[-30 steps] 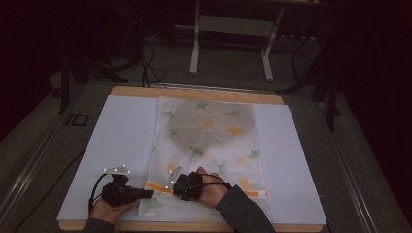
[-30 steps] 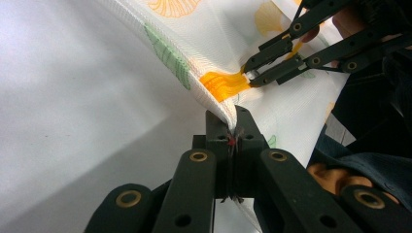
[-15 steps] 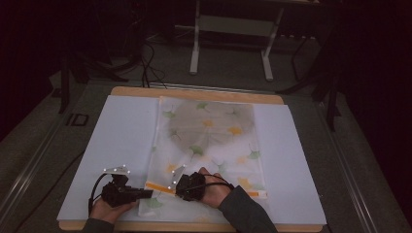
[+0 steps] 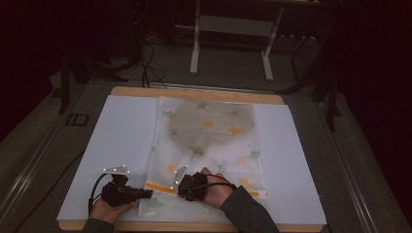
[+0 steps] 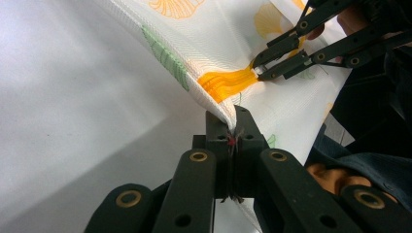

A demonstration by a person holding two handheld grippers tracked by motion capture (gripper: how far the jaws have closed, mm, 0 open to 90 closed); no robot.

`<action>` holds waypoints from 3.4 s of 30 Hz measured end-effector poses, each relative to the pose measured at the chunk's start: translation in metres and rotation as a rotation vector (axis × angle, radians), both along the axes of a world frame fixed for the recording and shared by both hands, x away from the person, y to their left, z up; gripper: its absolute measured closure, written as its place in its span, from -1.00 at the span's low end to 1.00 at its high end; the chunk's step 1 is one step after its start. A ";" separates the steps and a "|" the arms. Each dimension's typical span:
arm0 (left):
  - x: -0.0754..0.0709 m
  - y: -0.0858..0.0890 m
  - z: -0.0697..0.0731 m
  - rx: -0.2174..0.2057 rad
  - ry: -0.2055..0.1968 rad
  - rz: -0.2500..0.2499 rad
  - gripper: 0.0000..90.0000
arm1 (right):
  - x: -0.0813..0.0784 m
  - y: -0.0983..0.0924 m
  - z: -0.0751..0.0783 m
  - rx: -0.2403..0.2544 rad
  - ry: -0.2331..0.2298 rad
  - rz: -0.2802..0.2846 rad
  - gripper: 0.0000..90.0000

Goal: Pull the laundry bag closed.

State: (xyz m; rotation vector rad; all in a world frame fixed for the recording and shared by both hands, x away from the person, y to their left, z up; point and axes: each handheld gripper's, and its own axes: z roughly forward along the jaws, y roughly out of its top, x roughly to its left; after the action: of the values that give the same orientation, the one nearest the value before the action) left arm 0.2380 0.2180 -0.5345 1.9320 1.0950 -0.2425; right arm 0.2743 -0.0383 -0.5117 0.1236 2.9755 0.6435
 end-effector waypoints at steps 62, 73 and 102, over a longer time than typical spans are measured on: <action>0.000 0.002 0.000 -0.002 0.001 0.002 0.96 | -0.001 -0.036 0.002 -0.037 -0.003 -0.038 0.88; 0.000 0.003 0.000 -0.002 0.000 0.001 0.96 | -0.001 -0.045 0.002 -0.039 0.000 -0.053 0.88; 0.000 0.004 0.000 -0.004 -0.002 0.006 0.96 | 0.001 -0.068 0.003 -0.052 0.006 -0.081 0.89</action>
State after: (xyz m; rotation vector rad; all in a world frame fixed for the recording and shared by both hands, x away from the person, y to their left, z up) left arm 0.2376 0.2220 -0.5341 1.9250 1.0980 -0.2400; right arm 0.2755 -0.1060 -0.5085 0.2408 2.9724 0.5572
